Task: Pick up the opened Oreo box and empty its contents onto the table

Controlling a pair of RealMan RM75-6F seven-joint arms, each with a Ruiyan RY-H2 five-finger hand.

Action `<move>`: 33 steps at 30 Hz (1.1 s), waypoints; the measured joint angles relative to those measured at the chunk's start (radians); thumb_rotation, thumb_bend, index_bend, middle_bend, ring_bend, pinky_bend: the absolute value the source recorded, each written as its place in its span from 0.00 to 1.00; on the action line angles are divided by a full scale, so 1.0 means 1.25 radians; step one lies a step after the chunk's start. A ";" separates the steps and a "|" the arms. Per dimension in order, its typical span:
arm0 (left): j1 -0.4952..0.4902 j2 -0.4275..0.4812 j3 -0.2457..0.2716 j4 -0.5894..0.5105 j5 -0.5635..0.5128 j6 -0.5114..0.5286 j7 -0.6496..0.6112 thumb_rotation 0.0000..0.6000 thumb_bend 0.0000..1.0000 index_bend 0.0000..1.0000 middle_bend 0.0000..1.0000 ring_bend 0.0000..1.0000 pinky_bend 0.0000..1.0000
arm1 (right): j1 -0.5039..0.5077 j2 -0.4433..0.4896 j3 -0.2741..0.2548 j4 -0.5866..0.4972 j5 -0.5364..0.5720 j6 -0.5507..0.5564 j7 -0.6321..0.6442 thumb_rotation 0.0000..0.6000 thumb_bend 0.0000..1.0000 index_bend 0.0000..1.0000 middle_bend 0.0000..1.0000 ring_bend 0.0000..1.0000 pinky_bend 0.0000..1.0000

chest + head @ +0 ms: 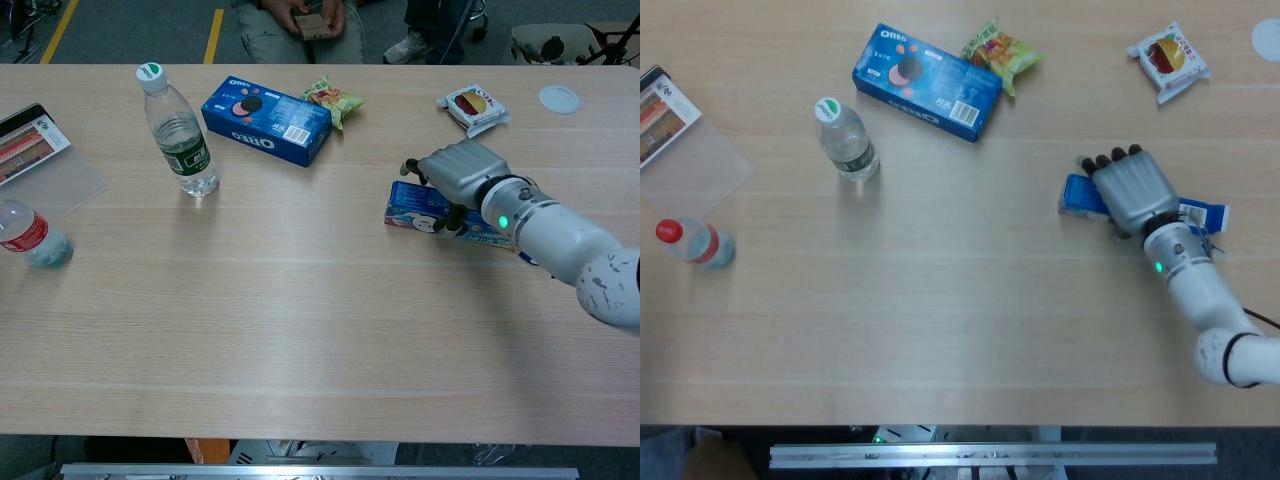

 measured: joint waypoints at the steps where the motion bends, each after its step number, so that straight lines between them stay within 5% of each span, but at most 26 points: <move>1: 0.000 0.000 0.000 0.001 0.000 0.000 -0.002 1.00 0.27 0.16 0.12 0.13 0.09 | 0.004 -0.005 0.000 0.006 0.007 0.000 -0.001 1.00 0.11 0.19 0.31 0.28 0.38; 8: 0.006 0.002 0.000 0.009 -0.005 0.006 -0.013 1.00 0.27 0.16 0.12 0.13 0.09 | 0.021 -0.038 0.000 0.040 0.018 0.002 0.021 1.00 0.22 0.36 0.37 0.35 0.54; 22: 0.013 0.005 0.002 0.012 -0.004 0.011 -0.021 1.00 0.27 0.16 0.12 0.13 0.09 | 0.025 -0.003 -0.012 -0.036 0.000 -0.004 0.078 1.00 0.22 0.40 0.40 0.40 0.62; 33: 0.017 0.010 0.002 0.002 -0.003 0.017 -0.016 1.00 0.27 0.16 0.12 0.13 0.09 | 0.038 0.053 0.062 -0.176 -0.079 -0.016 0.224 1.00 0.21 0.40 0.40 0.40 0.62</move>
